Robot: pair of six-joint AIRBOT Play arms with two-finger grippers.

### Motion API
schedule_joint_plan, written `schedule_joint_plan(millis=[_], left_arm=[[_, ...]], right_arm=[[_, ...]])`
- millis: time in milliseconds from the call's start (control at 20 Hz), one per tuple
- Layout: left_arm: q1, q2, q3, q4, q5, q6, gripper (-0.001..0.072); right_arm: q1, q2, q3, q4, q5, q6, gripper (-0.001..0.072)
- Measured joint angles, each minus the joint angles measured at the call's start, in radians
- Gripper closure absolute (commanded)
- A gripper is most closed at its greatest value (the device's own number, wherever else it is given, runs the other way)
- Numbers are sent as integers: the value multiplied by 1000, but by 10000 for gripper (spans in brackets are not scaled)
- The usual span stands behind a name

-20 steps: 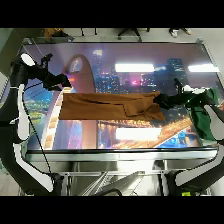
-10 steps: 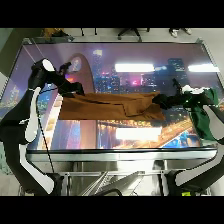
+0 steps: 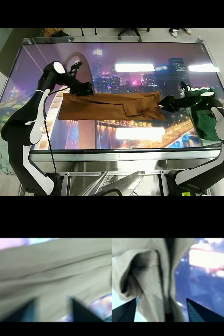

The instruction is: Fold the shirts.

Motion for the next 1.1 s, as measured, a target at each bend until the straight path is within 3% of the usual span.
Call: schedule_joint_plan(millis=[300, 550, 900, 1100], left_arm=[[-198, -67, 7, -118, 211, 48, 695], [-320, -166, 87, -141, 249, 58, 695], [-229, -161, 175, -142, 58, 61, 695], [-121, -129, 185, -141, -77, 61, 695]], right_arm=[[14, 0, 0, 57, -10, 0, 12], [46, -3, 1, 113, -10, -4, 12], [113, -25, 2, 64, -85, 15, 22], [87, -27, 3, 14, -126, 50, 69]])
